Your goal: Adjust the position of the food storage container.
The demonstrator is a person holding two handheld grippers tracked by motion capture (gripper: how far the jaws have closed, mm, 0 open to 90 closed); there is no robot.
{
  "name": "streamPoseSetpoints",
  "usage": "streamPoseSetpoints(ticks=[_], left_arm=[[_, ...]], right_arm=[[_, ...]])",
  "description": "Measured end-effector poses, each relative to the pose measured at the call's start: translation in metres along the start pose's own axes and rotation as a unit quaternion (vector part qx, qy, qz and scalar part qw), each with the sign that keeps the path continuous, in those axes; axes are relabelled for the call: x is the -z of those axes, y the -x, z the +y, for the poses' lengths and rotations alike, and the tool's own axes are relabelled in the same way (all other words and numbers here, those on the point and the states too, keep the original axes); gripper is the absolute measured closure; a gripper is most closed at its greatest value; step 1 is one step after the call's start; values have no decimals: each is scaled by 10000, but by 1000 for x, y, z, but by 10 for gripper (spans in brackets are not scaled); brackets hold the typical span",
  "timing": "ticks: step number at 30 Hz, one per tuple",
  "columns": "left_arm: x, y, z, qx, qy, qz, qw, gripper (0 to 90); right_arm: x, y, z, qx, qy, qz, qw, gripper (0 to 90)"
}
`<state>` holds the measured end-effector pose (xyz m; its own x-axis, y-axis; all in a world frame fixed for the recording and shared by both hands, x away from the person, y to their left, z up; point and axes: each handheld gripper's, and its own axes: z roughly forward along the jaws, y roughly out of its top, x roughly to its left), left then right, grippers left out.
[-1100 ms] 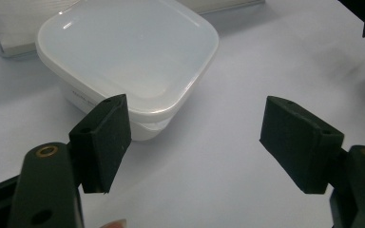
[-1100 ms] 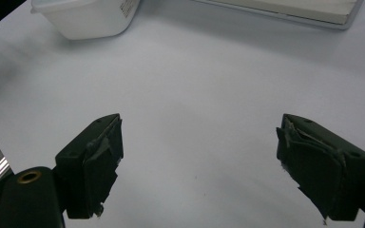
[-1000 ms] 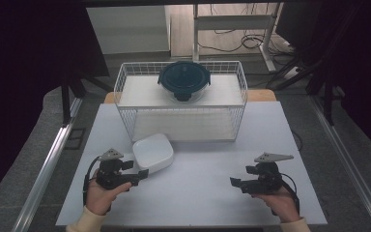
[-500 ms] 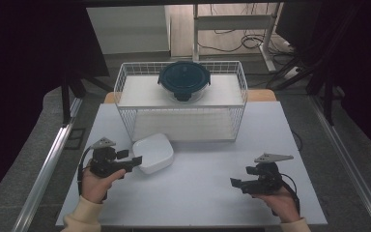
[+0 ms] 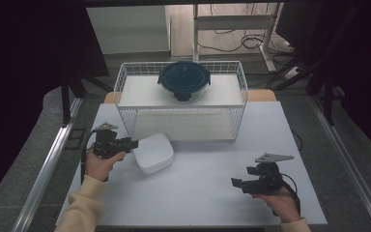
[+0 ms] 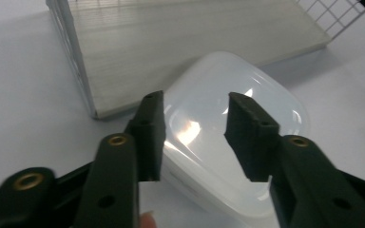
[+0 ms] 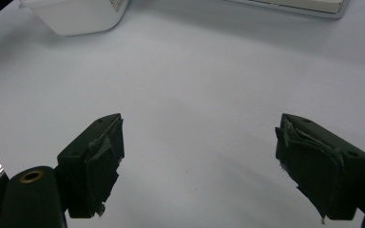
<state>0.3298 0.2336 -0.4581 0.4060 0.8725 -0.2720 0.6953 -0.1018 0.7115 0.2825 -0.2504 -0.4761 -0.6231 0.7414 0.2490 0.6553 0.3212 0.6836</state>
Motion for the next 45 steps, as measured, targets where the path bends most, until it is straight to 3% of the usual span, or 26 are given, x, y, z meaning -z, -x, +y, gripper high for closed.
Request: streamPoseSetpoints(ticks=[5,11,20,29,36,42,45], left_arm=[[-12,-4,10,-167,-203,30,9996,794],[-20,-10,14,-175,-260,227,9993,894],[-32,-14,14,-279,-418,274,9984,900],[-38,-10,13,-399,-571,72,9975,900],[-39,-18,13,-356,-457,501,9971,900],[-44,-20,12,-377,-496,515,9967,900],[-44,-21,12,-343,-555,423,9970,900]], right_arm=[[0,1,0,1,1,-5,10000,165],[2,3,-1,-26,47,-11,10000,165],[2,5,-2,-31,71,6,10000,165],[2,5,-2,-45,68,-4,10000,165],[3,7,-2,-83,110,-33,9999,165],[2,7,-3,-78,68,-32,9999,165],[2,8,-3,-92,64,-37,9999,166]])
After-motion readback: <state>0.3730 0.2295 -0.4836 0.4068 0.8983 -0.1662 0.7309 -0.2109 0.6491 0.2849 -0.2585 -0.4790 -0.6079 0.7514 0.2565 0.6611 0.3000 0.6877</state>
